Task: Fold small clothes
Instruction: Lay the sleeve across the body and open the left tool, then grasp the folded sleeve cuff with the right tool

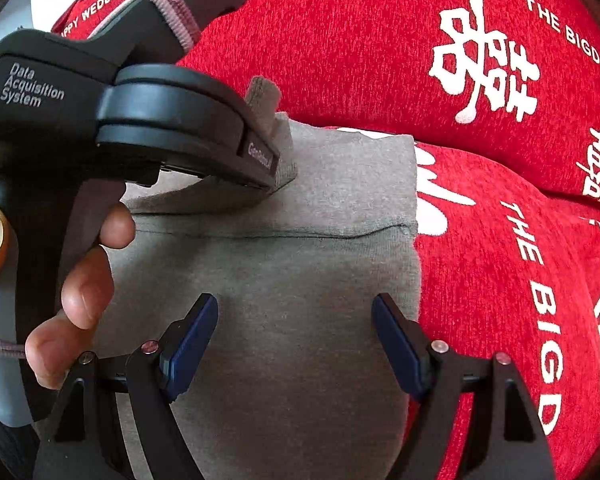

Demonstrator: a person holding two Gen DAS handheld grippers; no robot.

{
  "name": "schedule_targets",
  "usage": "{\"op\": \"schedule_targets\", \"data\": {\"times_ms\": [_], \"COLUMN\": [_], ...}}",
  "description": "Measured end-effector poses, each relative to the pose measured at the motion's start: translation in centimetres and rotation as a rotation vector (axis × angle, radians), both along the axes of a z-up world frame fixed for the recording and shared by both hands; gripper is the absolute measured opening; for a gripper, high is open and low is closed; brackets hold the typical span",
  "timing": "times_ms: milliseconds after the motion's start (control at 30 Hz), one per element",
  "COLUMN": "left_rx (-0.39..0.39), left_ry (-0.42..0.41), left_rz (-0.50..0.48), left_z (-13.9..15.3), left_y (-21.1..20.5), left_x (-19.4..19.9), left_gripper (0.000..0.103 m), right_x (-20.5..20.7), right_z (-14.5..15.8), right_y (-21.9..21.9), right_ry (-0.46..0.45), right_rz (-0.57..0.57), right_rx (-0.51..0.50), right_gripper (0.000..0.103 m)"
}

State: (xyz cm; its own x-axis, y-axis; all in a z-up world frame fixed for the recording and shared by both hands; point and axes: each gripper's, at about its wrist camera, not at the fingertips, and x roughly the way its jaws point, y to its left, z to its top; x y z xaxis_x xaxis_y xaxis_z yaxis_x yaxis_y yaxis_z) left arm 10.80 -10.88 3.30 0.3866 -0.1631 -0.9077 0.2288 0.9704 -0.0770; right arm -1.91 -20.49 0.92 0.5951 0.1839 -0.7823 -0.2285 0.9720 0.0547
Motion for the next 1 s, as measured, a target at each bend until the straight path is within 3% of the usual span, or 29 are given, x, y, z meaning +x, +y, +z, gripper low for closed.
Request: {"op": "schedule_targets", "data": {"times_ms": [133, 167, 200, 233, 267, 300, 567, 833, 1000], "left_rx": [-0.04, -0.048, -0.073, -0.109, -0.132, -0.134, -0.168, -0.212, -0.208], "left_ry": [0.046, 0.051, 0.057, 0.064, 0.065, 0.06, 0.041, 0.014, 0.012], "left_rz": [-0.006, -0.005, -0.008, -0.012, -0.008, -0.002, -0.045, -0.026, -0.017], "left_z": [-0.7, -0.8, -0.8, -0.8, -0.7, -0.6, 0.0, 0.8, 0.5], "left_y": [0.3, 0.5, 0.7, 1.0, 1.2, 1.4, 2.9, 7.1, 9.0], "left_x": [0.4, 0.4, 0.5, 0.5, 0.5, 0.5, -0.1, -0.9, -1.3], "left_gripper": [0.01, 0.021, 0.042, 0.056, 0.081, 0.088, 0.088, 0.087, 0.087], "right_x": [0.0, 0.0, 0.0, 0.0, 0.1, 0.0, -0.1, 0.2, 2.9], "right_z": [-0.2, -0.2, -0.2, -0.2, -0.2, -0.2, -0.4, -2.5, -1.6], "right_y": [-0.3, -0.3, -0.4, -0.4, -0.5, -0.5, -0.6, -1.4, -0.1], "right_ry": [0.007, 0.008, 0.008, 0.009, 0.009, 0.009, 0.004, -0.006, 0.013], "right_rz": [-0.005, -0.006, -0.007, -0.007, -0.007, -0.007, -0.006, -0.031, 0.007], "right_rx": [0.003, 0.002, 0.001, 0.001, 0.002, 0.001, 0.018, 0.217, 0.301], "right_gripper": [0.082, 0.082, 0.082, 0.082, 0.082, 0.082, 0.082, 0.082, 0.082]}}
